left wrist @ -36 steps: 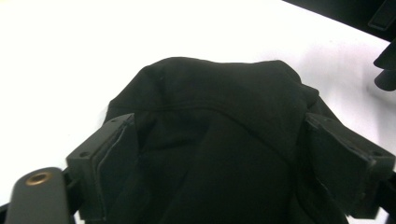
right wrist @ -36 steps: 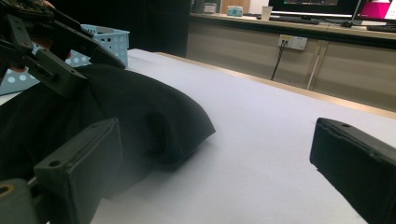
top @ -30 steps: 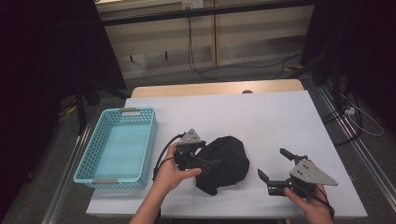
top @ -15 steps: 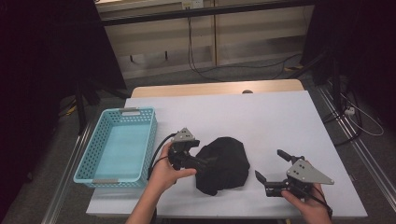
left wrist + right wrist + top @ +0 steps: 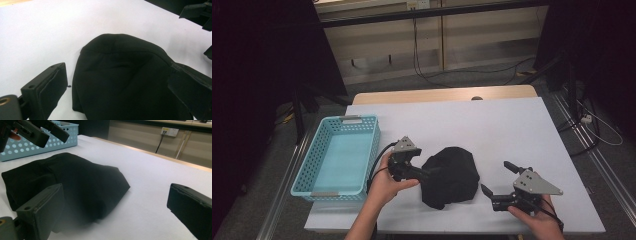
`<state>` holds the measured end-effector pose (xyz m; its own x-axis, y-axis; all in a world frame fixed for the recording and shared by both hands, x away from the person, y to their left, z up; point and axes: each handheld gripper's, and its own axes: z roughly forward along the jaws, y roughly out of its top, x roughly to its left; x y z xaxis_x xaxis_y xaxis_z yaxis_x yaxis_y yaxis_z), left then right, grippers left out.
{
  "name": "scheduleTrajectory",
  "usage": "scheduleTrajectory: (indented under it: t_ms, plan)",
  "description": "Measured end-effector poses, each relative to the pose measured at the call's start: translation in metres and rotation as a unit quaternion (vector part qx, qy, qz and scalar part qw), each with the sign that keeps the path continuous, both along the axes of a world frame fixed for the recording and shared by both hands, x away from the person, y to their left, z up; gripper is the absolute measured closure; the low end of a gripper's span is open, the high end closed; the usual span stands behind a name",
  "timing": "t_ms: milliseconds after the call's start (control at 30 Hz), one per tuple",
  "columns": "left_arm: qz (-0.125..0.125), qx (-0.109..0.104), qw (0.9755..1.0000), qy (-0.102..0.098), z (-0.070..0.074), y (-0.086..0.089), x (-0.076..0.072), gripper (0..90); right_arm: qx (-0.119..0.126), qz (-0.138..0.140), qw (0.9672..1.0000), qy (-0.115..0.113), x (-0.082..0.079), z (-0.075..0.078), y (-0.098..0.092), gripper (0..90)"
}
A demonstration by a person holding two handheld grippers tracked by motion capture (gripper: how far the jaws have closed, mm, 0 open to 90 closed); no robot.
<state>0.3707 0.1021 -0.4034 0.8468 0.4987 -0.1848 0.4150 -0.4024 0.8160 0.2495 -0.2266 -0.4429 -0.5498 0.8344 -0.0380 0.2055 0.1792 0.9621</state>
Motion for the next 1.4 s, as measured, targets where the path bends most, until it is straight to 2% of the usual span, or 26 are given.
scheduleTrajectory:
  t_ms: [133, 333, 500, 533, 567, 600, 633, 667, 700, 733, 800, 900, 967, 1033, 1067, 1100, 1133, 1167, 1233, 1267, 1300, 1333, 1400]
  plan:
    - [0.012, 0.001, 0.9999, 0.002, -0.002, 0.005, 0.001, 3.7, -0.006, 0.007, 0.9999, 0.005, 0.003, 0.001, 0.004, 0.4]
    - [0.014, 0.003, 0.9999, -0.006, -0.002, 0.007, 0.001, 4.0, -0.013, 0.012, 0.9997, 0.018, 0.009, 0.002, 0.013, 0.7]
    - [0.02, 0.005, 0.9998, -0.007, -0.002, 0.011, 0.002, 4.2, -0.019, 0.023, 0.9994, 0.019, 0.013, 0.004, 0.023, 3.1]
    - [0.022, 0.003, 0.9997, -0.007, -0.002, 0.011, 0.002, 4.3, -0.022, 0.028, 0.9991, 0.02, 0.014, 0.005, 0.025, 5.7]
    - [0.023, 0.004, 0.9997, -0.007, -0.001, 0.011, 0.002, 4.6, -0.027, 0.046, 0.9984, 0.019, 0.016, 0.008, 0.031, 12.9]
    - [0.023, 0.005, 0.9997, -0.008, -0.001, 0.011, 0.002, 4.6, -0.027, 0.046, 0.9984, 0.019, 0.016, 0.008, 0.031, 12.9]
    - [0.024, 0.004, 0.9997, -0.008, -0.001, 0.012, 0.002, 4.7, -0.033, 0.06, 0.9975, 0.021, 0.018, 0.01, 0.038, 18.6]
    - [0.027, 0.003, 0.9996, -0.009, -0.001, 0.012, 0.002, 4.7, -0.033, 0.06, 0.9975, 0.021, 0.018, 0.01, 0.038, 18.6]
    - [0.027, 0.007, 0.9995, -0.013, 0.0, 0.013, 0.003, 4.9, -0.028, 0.073, 0.9965, 0.03, 0.02, 0.012, 0.045, 22.7]
    - [0.028, 0.004, 0.9995, -0.01, 0.0, 0.013, 0.003, 4.9, -0.028, 0.073, 0.9965, 0.03, 0.02, 0.012, 0.045, 22.7]
    - [0.029, 0.003, 0.9995, -0.009, -0.001, 0.013, 0.002, 4.9, -0.027, 0.091, 0.9949, 0.035, 0.021, 0.013, 0.052, 26.2]
    - [0.031, 0.005, 0.9995, -0.009, -0.002, 0.013, 0.003, 5.1, -0.044, 0.107, 0.9919, 0.054, 0.025, 0.01, 0.064, 35.2]
    - [0.031, 0.005, 0.9995, -0.008, -0.003, 0.012, 0.002, 5.2, -0.053, 0.112, 0.9892, 0.078, 0.031, 0.006, 0.069, 49.7]
    - [0.03, 0.005, 0.9995, -0.008, -0.003, 0.012, 0.002, 5.4, -0.056, 0.121, 0.9856, 0.104, 0.037, 0.004, 0.071, 70.9]
    - [0.031, 0.005, 0.9995, -0.007, -0.003, 0.012, 0.002, 5.5, -0.053, 0.119, 0.9846, 0.117, 0.043, 0.005, 0.069, 84.2]
    - [0.032, 0.006, 0.9995, -0.007, -0.002, 0.013, 0.002, 5.5, -0.053, 0.119, 0.9846, 0.117, 0.043, 0.005, 0.069, 84.2]
    - [0.031, 0.008, 0.9994, -0.009, -0.002, 0.014, 0.002, 5.6, -0.036, 0.114, 0.9853, 0.122, 0.048, 0.008, 0.064, 87.0]
    - [0.032, 0.006, 0.9994, -0.008, -0.002, 0.014, 0.002, 5.6, -0.036, 0.114, 0.9853, 0.122, 0.048, 0.008, 0.064, 87.0]
    - [0.034, 0.009, 0.9993, -0.011, -0.002, 0.017, 0.003, 5.7, -0.023, 0.094, 0.9882, 0.119, 0.051, 0.016, 0.048, 87.4]
    - [0.034, 0.009, 0.9993, -0.011, -0.002, 0.017, 0.003, 5.7, -0.023, 0.094, 0.9882, 0.119, 0.051, 0.016, 0.048, 87.4]
    - [0.035, 0.006, 0.9993, -0.01, -0.002, 0.017, 0.002, 5.7, -0.016, 0.072, 0.9909, 0.113, 0.053, 0.02, 0.034, 87.4]
    - [0.035, 0.007, 0.9993, -0.01, -0.002, 0.017, 0.002, 5.7, -0.016, 0.072, 0.9909, 0.113, 0.053, 0.02, 0.034, 87.4]
    - [0.035, 0.007, 0.9993, -0.01, -0.002, 0.018, 0.002, 5.7, 0.003, 0.054, 0.9921, 0.113, 0.056, 0.022, 0.02, 87.5]
